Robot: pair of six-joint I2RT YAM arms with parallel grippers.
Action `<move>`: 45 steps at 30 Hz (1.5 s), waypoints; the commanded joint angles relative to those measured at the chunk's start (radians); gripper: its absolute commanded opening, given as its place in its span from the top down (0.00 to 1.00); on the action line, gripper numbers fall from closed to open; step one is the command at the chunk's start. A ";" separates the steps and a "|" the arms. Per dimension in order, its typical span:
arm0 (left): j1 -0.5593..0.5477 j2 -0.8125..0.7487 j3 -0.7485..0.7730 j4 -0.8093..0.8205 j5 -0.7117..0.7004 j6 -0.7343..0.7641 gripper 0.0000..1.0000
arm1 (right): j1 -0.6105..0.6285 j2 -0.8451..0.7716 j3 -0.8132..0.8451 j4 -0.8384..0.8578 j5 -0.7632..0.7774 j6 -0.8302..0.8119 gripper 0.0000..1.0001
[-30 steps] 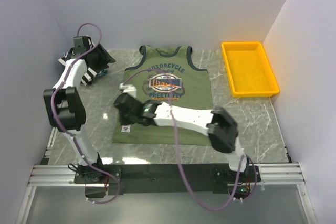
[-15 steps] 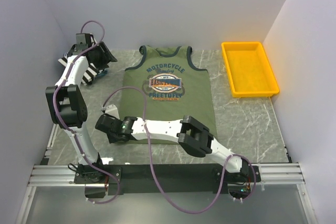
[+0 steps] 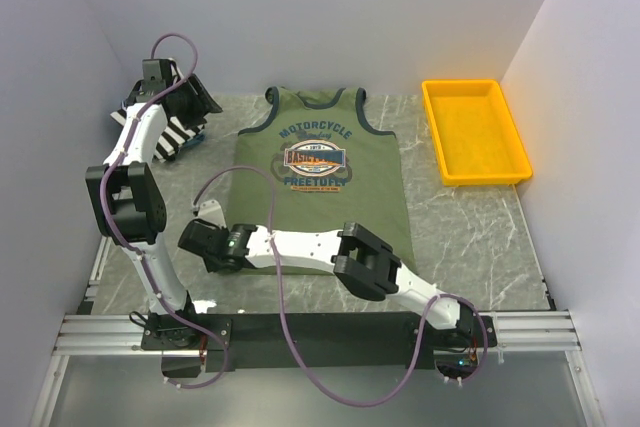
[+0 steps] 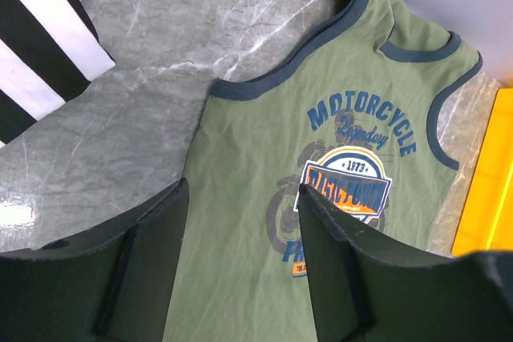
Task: Fold and stack the tank tops
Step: Fold the tank top
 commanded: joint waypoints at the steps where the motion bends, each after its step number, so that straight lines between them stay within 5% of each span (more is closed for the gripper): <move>1: 0.005 -0.052 0.027 0.014 0.020 -0.006 0.38 | 0.022 0.039 0.067 -0.030 0.031 -0.001 0.68; 31: 0.005 -0.031 0.047 0.012 0.044 -0.006 0.39 | 0.051 0.066 0.100 -0.111 0.157 -0.007 0.64; 45: 0.008 -0.009 0.058 0.006 0.058 -0.003 0.39 | 0.074 -0.053 -0.002 0.011 0.204 -0.056 0.66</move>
